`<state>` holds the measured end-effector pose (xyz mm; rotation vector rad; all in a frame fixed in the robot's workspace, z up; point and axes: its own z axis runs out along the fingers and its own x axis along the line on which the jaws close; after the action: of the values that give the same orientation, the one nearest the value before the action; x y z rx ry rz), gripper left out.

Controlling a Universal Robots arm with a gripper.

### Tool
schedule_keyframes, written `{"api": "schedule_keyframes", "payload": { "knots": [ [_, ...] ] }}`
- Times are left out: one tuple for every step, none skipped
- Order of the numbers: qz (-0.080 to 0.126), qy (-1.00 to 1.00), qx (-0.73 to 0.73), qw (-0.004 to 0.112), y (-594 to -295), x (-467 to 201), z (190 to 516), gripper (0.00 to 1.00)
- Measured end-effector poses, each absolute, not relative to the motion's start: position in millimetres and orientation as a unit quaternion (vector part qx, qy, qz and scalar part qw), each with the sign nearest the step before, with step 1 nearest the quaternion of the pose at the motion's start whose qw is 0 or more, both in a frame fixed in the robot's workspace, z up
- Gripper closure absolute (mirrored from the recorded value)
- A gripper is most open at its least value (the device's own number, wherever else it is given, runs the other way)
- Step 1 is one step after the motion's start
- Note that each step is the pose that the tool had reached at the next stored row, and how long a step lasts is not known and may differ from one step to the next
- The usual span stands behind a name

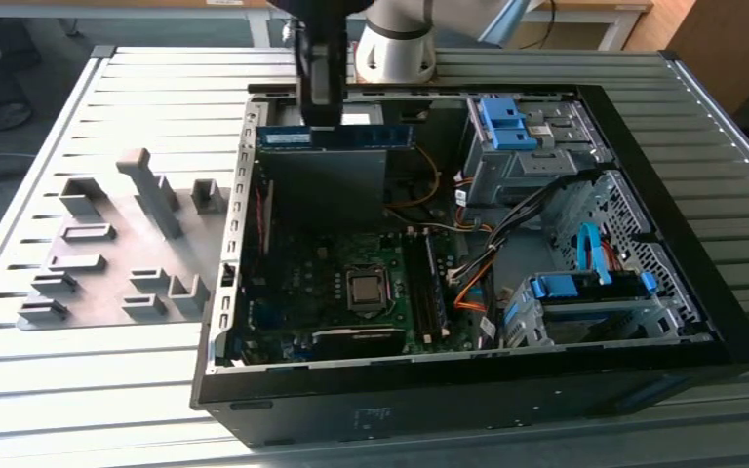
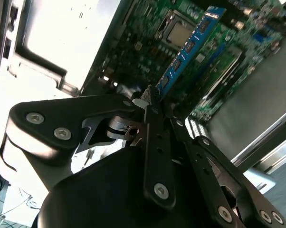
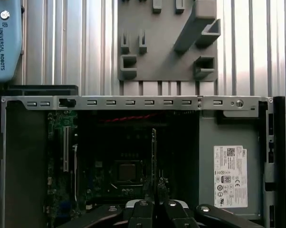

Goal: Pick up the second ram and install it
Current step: 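Pick up the second ram and move it above second insertion slot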

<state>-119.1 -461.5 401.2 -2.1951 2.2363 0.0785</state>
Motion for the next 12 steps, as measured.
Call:
{"api": "schedule_keyframes", "payload": {
  "knots": [
    [0.025,0.713,-0.700,0.003,-462,-115,400,0.86],
    [0.025,0.713,-0.700,0.003,-462,-110,399,0.86],
    [0.025,0.713,-0.700,0.004,-462,-105,398,0.86],
    [0.025,0.713,-0.700,0.003,-462,-101,397,0.86],
    [0.025,0.713,-0.700,0.003,-462,-96,396,0.86],
    [0.025,0.713,-0.700,0.004,-462,-92,395,0.86],
    [0.025,0.713,-0.700,0.003,-462,-87,395,0.86],
    [0.025,0.713,-0.700,0.003,-462,-83,394,0.86],
    [0.025,0.713,-0.700,0.004,-462,-78,394,0.86],
    [0.025,0.713,-0.700,0.004,-462,-74,393,0.86],
    [0.025,0.713,-0.700,0.004,-462,-69,393,0.86],
    [0.025,0.713,-0.700,0.004,-462,-65,392,0.86]
  ]
}}
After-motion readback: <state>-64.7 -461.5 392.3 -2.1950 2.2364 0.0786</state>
